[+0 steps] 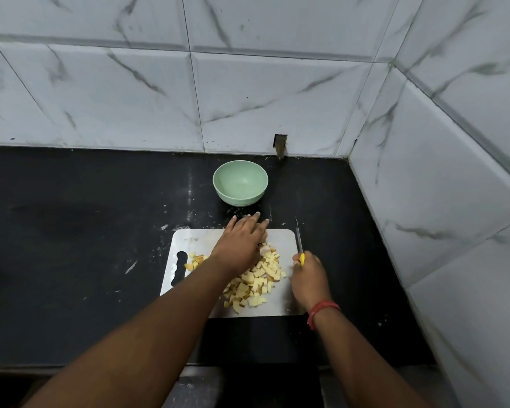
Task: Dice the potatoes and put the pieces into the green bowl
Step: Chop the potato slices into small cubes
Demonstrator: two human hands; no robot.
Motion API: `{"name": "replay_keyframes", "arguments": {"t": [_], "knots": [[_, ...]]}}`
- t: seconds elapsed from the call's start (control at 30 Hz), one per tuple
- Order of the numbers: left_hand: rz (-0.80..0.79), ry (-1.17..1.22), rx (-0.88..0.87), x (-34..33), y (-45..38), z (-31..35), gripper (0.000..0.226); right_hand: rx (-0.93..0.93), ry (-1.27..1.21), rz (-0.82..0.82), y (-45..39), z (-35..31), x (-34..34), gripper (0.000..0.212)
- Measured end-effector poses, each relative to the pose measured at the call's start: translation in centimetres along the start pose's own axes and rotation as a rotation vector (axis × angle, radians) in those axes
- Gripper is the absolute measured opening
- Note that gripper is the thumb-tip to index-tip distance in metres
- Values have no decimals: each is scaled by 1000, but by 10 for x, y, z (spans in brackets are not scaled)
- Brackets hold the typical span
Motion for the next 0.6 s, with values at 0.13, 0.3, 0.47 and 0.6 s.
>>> {"name": "replay_keyframes", "arguments": {"t": [0.13,0.3,0.47,0.6], "knots": [[-66,-60,-6,-5,-18,2,73,11,-48,-14,-2,6,-2,17],[-61,-69,45,-5,-22,0,54,32,-94,-32,-5,5,-7,13],[46,64,101,-2,-12,-10,49,113,-145,-39,-7,-2,-13,13],[138,118,109,2,7,-19,56,191,-154,-54,-13,-13,-24,21]]}}
Point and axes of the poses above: each hand's wrist, its own y-axis away from the middle knuckle, its own x-axis out of the back of the hand, z = x × y, the point moved 6 cm from there along -y, towards the middle knuckle
